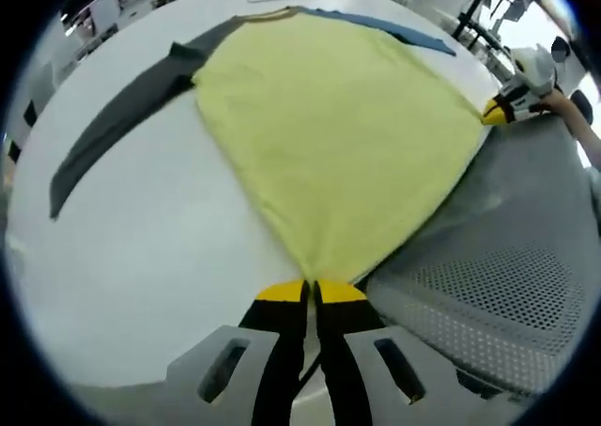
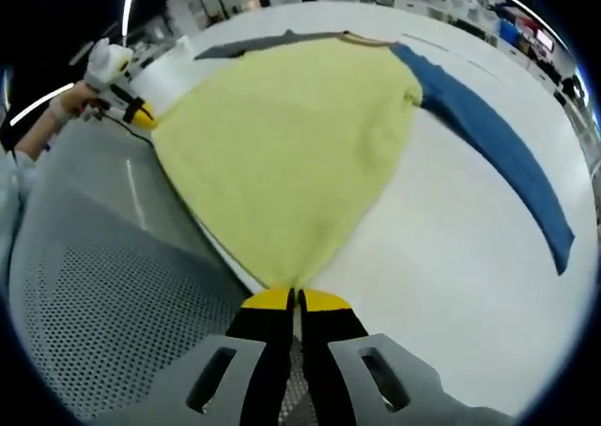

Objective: Fold the garment on the visible template until the final outline fits inside the template.

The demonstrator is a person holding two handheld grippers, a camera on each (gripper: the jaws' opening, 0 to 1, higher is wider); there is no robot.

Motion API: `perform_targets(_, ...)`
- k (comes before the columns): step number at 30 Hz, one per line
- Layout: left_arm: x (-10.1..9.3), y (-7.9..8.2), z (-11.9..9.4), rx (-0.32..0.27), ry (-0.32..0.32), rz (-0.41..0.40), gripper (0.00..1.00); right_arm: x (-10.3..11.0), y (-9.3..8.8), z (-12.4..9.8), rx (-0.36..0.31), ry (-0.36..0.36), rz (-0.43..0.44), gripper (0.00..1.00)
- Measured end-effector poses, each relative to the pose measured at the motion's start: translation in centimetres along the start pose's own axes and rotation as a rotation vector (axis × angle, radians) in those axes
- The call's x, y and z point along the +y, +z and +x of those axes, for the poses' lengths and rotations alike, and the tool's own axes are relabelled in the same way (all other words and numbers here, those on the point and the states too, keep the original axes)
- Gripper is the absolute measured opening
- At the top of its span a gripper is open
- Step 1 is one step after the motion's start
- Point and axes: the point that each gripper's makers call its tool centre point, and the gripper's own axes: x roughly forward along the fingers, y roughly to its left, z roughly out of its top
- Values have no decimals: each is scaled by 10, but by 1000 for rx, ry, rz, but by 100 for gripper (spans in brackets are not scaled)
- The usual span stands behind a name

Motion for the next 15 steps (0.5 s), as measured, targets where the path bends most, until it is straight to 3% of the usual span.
perform_targets(7, 0, 0, 0, -2, 7, 23, 1, 0, 0, 0, 0, 2, -6, 3)
perform_targets(9, 1, 0, 0, 5, 17, 85, 3, 0, 0, 0, -2, 2, -15, 3)
perform_targets(15, 3, -2, -2, 22, 35, 85, 11, 1, 1, 0, -1, -11, -66, 4)
